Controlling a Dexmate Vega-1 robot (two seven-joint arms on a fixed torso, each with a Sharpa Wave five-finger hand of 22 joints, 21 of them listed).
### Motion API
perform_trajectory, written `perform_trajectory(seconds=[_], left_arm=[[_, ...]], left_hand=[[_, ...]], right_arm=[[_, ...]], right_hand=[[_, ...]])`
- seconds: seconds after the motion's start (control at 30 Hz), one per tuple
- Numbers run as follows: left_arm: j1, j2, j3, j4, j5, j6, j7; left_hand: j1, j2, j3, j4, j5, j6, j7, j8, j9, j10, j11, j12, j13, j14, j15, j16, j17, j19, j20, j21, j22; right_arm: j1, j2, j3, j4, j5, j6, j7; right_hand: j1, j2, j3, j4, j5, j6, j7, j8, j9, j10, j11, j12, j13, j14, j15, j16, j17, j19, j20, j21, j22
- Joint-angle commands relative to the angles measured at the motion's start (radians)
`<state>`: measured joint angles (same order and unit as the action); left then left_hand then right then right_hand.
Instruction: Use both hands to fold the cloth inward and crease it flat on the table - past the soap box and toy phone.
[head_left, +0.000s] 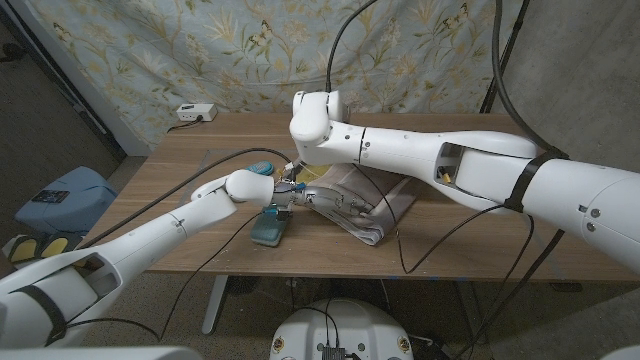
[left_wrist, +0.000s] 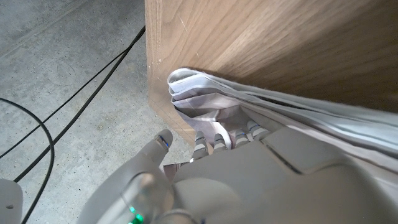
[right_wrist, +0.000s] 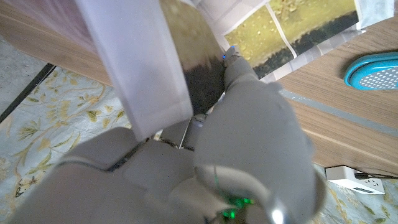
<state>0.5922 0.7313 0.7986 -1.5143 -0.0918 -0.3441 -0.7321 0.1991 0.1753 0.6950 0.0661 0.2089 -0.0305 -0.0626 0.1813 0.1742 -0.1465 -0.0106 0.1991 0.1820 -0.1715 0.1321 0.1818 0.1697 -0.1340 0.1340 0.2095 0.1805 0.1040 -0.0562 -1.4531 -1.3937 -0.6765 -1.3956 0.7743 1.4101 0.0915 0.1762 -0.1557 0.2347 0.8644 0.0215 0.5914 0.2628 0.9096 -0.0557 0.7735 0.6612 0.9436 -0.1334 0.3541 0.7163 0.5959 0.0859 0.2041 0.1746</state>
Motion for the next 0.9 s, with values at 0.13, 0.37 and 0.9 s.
perform_trajectory(seconds=[0.13,0.37,0.9], left_arm=[[-0.002,-0.01,-0.003,0.03,-0.013,-0.014,0.001],[-0.003,-0.012,-0.003,0.038,-0.01,-0.017,0.007],[0.003,-0.007,-0.011,0.039,0.009,-0.028,0.038]], left_hand=[[0.013,0.004,-0.002,-0.006,0.002,-0.002,-0.007,0.001,0.004,-0.004,0.0,0.0,0.001,-0.018,0.008,0.001,0.004,0.003,0.008,-0.005,0.002],[0.014,0.004,-0.002,-0.006,0.002,-0.002,-0.005,0.001,0.004,-0.003,0.0,0.0,0.001,-0.017,0.009,0.001,0.004,0.003,0.01,-0.005,0.002],[0.017,0.003,-0.005,-0.008,0.001,-0.001,-0.01,0.001,0.004,-0.004,-0.004,0.0,0.001,-0.018,0.005,0.001,0.003,0.003,0.005,-0.005,0.002]], right_arm=[[0.076,0.072,-0.055,0.129,0.428,0.019,-0.293],[0.098,0.113,-0.066,0.209,0.565,0.052,-0.381],[0.135,0.283,-0.136,0.497,0.67,0.207,-0.42]], right_hand=[[0.02,0.012,-0.005,0.001,-0.007,0.001,0.006,-0.004,0.002,-0.003,0.004,0.0,-0.002,-0.003,-0.062,-0.003,0.005,0.008,0.009,0.006,0.002],[0.023,0.013,-0.006,0.0,-0.01,0.0,0.009,-0.005,0.006,-0.007,0.008,0.0,0.003,-0.003,-0.062,-0.003,0.007,0.014,0.013,0.006,0.002],[0.028,0.015,-0.008,0.0,-0.015,0.002,0.009,-0.008,0.01,-0.008,0.007,-0.001,0.005,-0.004,-0.061,-0.002,0.011,0.024,0.022,0.007,0.002]])
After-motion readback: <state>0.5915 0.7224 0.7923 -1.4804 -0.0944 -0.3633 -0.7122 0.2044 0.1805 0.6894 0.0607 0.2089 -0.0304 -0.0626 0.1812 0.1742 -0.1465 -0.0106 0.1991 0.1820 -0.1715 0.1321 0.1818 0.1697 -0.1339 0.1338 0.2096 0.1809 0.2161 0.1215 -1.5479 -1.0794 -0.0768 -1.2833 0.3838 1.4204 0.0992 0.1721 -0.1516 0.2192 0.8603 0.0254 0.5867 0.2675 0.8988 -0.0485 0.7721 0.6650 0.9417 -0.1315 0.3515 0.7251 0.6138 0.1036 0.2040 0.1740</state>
